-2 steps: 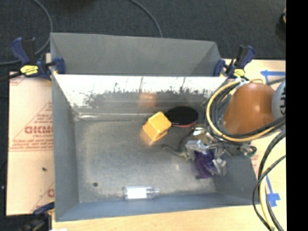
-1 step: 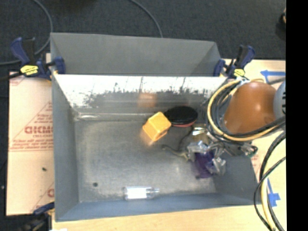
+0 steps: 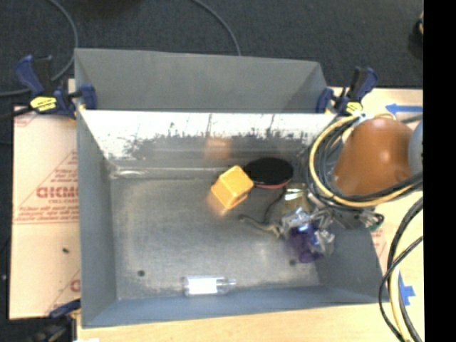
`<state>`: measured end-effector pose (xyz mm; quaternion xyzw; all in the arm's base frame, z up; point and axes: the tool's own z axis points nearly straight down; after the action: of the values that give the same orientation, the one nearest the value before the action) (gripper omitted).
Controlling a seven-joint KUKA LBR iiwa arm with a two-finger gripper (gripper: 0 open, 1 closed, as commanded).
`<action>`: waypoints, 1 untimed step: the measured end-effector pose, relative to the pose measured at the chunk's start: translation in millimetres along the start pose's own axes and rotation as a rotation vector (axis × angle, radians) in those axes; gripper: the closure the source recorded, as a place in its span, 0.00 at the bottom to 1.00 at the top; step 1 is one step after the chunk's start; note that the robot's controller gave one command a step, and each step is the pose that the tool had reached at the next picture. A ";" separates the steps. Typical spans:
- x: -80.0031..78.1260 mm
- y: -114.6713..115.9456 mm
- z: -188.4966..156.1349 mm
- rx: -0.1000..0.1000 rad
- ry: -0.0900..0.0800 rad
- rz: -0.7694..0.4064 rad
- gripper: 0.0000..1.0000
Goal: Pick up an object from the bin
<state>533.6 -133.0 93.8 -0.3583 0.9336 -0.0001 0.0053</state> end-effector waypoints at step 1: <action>0.5 0.6 -9.9 -0.003 0.002 0.000 1.00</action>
Offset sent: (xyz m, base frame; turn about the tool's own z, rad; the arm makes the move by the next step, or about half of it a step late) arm 0.0000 0.0001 0.0058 0.0000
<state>532.7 -132.9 103.7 -0.3582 0.9336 0.0007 0.0038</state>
